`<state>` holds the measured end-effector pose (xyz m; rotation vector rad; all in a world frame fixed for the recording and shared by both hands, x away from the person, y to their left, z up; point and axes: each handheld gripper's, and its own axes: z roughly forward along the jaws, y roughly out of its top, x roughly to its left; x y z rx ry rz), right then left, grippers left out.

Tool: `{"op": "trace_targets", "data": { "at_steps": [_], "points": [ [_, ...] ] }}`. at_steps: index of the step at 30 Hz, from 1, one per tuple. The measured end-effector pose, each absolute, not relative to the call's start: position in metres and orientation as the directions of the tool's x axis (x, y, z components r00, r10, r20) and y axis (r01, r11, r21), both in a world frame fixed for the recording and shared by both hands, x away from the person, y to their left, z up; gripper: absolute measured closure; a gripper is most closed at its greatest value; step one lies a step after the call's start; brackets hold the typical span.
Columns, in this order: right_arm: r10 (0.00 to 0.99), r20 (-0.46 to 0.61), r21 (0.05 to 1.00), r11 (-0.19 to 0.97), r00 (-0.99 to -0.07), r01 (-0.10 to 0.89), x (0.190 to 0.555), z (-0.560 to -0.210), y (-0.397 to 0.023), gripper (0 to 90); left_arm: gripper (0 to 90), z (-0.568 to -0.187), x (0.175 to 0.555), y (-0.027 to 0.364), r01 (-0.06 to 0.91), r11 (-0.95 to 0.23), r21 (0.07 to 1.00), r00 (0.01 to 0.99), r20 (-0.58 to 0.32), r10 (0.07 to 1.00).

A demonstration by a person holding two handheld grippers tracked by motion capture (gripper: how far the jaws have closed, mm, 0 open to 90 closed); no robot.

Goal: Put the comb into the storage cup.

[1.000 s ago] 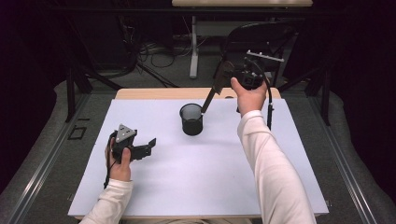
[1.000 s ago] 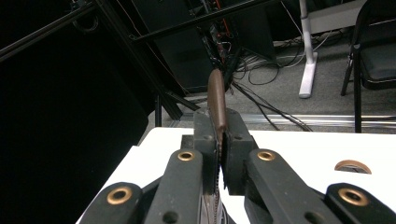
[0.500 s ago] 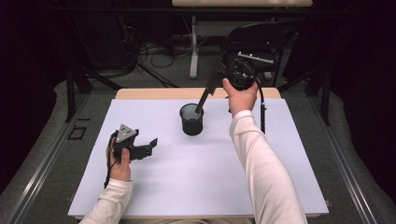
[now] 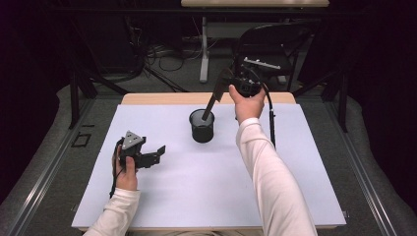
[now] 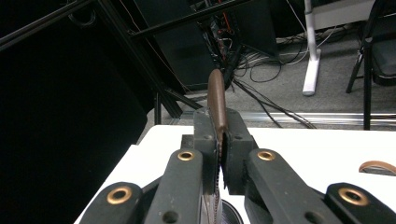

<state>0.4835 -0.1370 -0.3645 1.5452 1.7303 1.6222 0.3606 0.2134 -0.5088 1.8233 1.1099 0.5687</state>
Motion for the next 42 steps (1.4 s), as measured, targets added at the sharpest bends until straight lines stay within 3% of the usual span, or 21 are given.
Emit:
{"op": "trace_targets", "data": {
  "at_steps": [42],
  "points": [
    [0.828,0.452,0.823,-0.244,-0.333,0.512,0.49,-0.413,-0.121,86.8,16.2,-0.51,0.362,0.215,0.466,-0.186,0.865,0.476,-0.068,0.877]
  ]
}}
